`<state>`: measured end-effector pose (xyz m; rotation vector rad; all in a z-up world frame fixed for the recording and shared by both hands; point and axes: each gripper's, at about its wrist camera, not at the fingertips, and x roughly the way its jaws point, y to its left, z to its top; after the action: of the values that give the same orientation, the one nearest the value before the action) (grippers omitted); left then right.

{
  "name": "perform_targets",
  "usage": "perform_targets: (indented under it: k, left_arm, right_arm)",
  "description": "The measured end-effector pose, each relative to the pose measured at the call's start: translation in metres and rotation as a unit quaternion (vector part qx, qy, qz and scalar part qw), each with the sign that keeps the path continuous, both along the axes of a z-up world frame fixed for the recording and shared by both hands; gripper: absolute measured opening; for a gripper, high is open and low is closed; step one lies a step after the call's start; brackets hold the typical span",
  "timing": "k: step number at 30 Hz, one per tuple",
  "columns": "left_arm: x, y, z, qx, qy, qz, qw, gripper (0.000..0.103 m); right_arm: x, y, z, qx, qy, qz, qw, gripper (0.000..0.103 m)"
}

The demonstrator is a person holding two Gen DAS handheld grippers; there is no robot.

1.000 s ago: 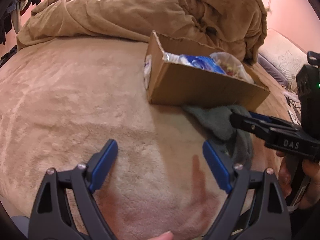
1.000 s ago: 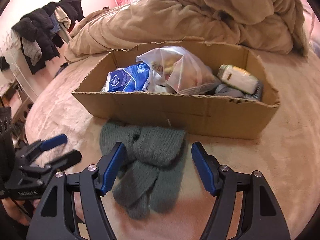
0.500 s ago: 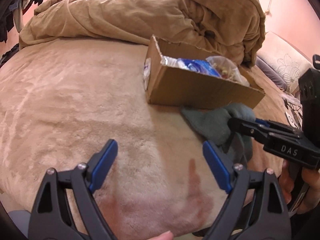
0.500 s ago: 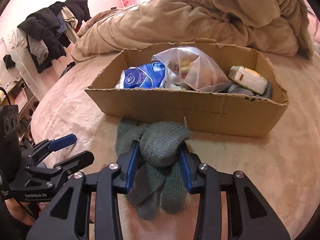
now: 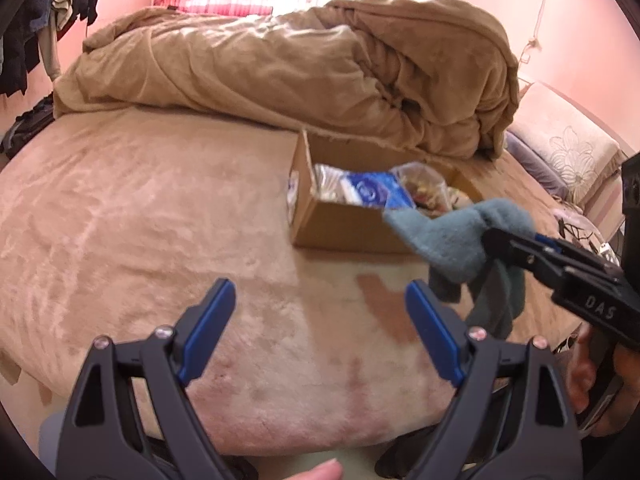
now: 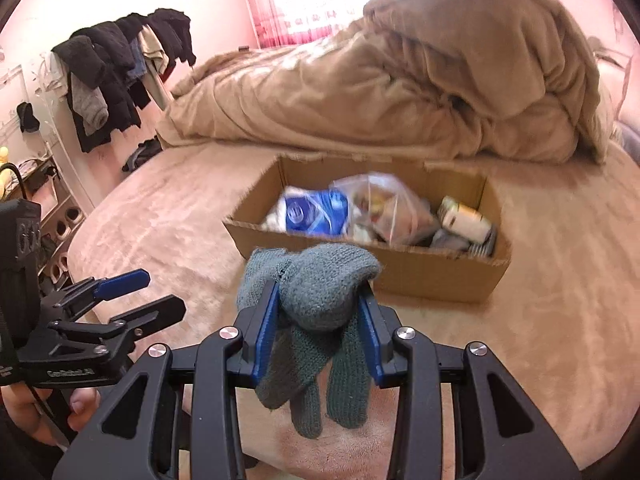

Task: Organize objects
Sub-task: 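Carry the gloves over the box and open the right tool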

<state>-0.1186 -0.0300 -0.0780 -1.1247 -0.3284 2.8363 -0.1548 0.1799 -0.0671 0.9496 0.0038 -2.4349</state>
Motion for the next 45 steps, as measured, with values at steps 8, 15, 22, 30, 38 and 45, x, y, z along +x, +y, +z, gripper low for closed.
perform_targets:
  k: [8, 15, 22, 30, 38, 45]
  left_arm:
    - [-0.011, -0.004, 0.049, -0.045, 0.042, 0.003, 0.9981, 0.094]
    - [-0.032, -0.015, 0.082, -0.046, 0.079, 0.005, 0.9958, 0.097]
    - [-0.062, -0.025, 0.082, -0.046, 0.082, 0.003, 0.9956, 0.097]
    - [-0.107, -0.045, 0.046, -0.029, 0.050, 0.001, 0.9983, 0.097]
    - [-0.126, -0.065, 0.014, 0.002, 0.026, 0.016, 0.9995, 0.097]
    - [-0.129, -0.062, 0.002, 0.002, 0.014, 0.009, 0.9999, 0.097]
  right_arm:
    - [0.000, -0.001, 0.048, -0.010, 0.041, 0.001, 0.999, 0.039]
    - [-0.014, -0.005, 0.081, -0.024, 0.062, 0.005, 0.998, 0.039]
    - [-0.046, -0.019, 0.086, -0.018, 0.069, 0.009, 0.997, 0.039]
    - [-0.091, -0.041, 0.059, -0.028, 0.035, 0.017, 0.999, 0.039]
    - [-0.132, -0.061, 0.012, -0.031, -0.012, 0.018, 0.999, 0.039]
    - [-0.156, -0.071, -0.026, -0.008, -0.043, 0.007, 0.999, 0.040]
